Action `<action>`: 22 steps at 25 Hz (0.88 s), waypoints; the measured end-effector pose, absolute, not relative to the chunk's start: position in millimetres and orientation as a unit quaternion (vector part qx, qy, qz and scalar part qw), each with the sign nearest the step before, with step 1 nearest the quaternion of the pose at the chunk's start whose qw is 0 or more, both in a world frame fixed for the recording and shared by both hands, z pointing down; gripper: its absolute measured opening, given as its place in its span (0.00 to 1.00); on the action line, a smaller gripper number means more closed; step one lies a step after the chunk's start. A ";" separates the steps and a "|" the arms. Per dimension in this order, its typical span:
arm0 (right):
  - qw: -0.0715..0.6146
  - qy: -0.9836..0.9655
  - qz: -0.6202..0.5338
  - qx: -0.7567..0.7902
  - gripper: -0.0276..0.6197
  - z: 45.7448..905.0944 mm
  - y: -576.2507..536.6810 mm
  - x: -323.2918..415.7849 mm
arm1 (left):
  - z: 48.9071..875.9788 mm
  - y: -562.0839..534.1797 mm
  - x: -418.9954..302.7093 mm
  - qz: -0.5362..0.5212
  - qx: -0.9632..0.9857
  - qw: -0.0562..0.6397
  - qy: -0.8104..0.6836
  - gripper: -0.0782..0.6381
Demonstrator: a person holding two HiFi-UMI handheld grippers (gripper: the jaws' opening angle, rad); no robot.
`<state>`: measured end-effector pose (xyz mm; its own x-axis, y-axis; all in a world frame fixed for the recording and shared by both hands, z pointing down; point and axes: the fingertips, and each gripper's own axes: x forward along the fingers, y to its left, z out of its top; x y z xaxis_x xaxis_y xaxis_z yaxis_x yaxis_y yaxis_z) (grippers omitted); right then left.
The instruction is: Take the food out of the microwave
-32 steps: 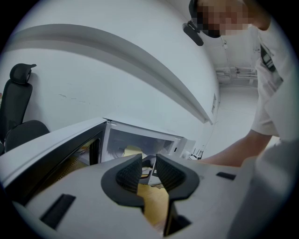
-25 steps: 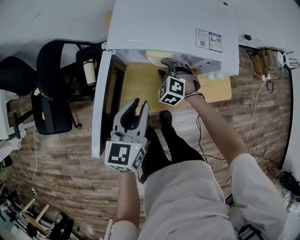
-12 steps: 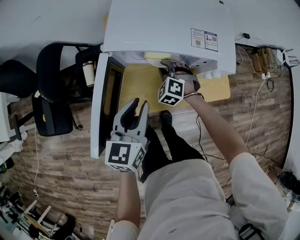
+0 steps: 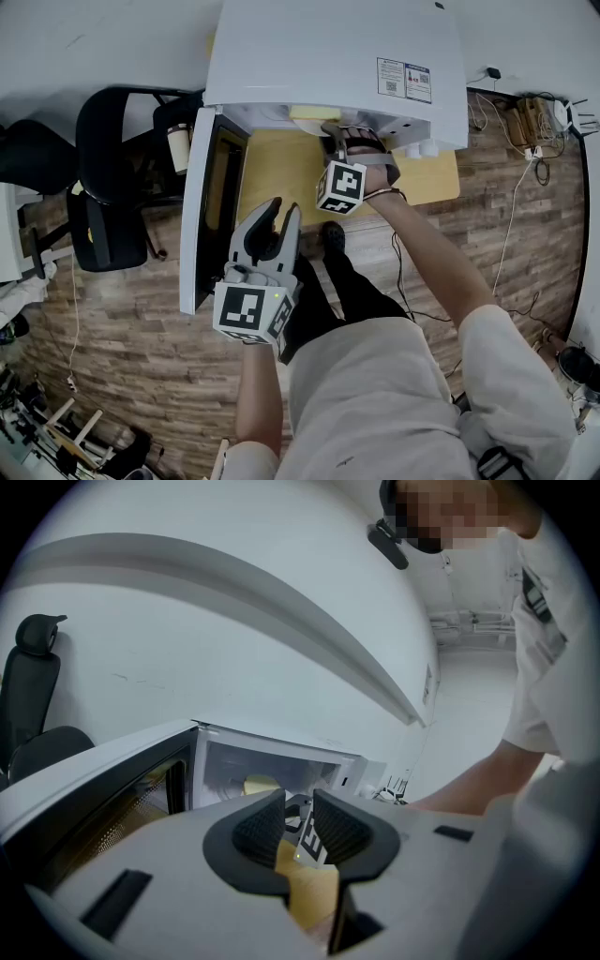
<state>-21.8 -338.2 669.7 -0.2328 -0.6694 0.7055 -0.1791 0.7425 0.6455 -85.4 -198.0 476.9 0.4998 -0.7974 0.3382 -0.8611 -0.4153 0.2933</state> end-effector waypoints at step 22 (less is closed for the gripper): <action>0.522 -0.721 -0.367 0.270 0.08 649.2 -306.0 -13.7 | 456.7 -183.5 -61.1 0.067 0.822 0.199 -0.529 0.23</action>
